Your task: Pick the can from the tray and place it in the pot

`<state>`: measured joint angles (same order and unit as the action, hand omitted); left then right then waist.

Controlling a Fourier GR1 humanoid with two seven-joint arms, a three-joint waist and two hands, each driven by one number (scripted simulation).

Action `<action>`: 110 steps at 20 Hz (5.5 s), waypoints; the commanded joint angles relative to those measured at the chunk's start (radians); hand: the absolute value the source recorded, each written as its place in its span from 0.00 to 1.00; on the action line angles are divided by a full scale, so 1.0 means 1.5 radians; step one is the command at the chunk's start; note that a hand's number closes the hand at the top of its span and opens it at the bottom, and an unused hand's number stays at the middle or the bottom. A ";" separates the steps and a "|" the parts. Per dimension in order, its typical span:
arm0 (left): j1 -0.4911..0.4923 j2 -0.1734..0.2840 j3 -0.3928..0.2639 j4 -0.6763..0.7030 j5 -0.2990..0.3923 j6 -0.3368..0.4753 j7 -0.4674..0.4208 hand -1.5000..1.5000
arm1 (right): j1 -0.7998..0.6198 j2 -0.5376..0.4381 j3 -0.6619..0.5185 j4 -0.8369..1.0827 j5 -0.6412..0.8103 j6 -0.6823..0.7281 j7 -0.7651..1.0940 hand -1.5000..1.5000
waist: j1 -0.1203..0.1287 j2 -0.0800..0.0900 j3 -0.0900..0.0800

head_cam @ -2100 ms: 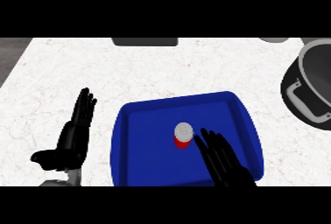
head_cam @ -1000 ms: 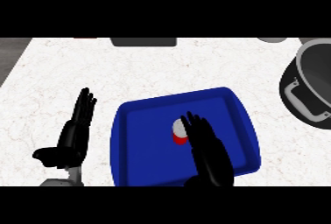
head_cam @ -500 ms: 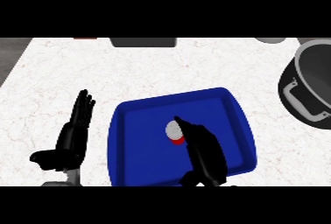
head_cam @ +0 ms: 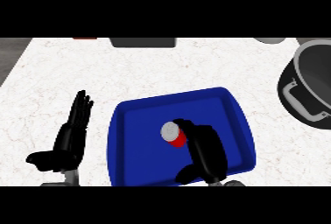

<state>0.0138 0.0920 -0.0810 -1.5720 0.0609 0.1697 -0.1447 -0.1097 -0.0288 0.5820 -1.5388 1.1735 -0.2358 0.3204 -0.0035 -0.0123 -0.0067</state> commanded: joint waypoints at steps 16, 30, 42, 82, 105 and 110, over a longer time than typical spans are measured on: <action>-0.022 -0.012 0.007 -0.026 -0.020 0.020 0.048 0.50 | 0.081 -0.211 -0.101 -0.267 -0.099 0.174 -0.148 1.00 | -0.008 0.006 0.005; -0.035 -0.045 -0.025 -0.039 -0.060 0.046 0.065 0.50 | 0.059 -0.192 -0.273 -0.414 -0.076 0.223 -0.019 1.00 | 0.001 0.008 0.005; -0.007 -0.017 0.023 0.025 -0.023 -0.018 -0.017 0.50 | -0.090 -0.302 -0.547 -0.114 -0.211 0.211 -0.165 1.00 | 0.008 0.010 0.005; -0.017 -0.023 0.021 -0.028 -0.024 -0.025 0.026 0.50 | -0.412 -0.444 -0.869 0.819 -0.451 0.249 -0.614 0.00 | 0.018 0.015 0.007; -0.031 -0.043 -0.003 0.002 -0.048 -0.020 0.008 0.50 | -0.309 -0.624 -0.976 0.911 -0.546 0.371 -0.709 0.00 | 0.035 0.029 0.012; -0.033 -0.034 0.008 -0.016 -0.038 -0.024 0.028 0.50 | -0.310 -0.650 -1.016 0.927 -0.583 0.373 -0.687 0.00 | 0.037 0.026 0.013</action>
<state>-0.0227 0.0329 -0.0786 -1.5866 0.0020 0.1332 -0.1192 -0.5767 -0.9725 -0.9095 -0.1607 0.3288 0.3152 -0.7270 0.0504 0.0271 0.0118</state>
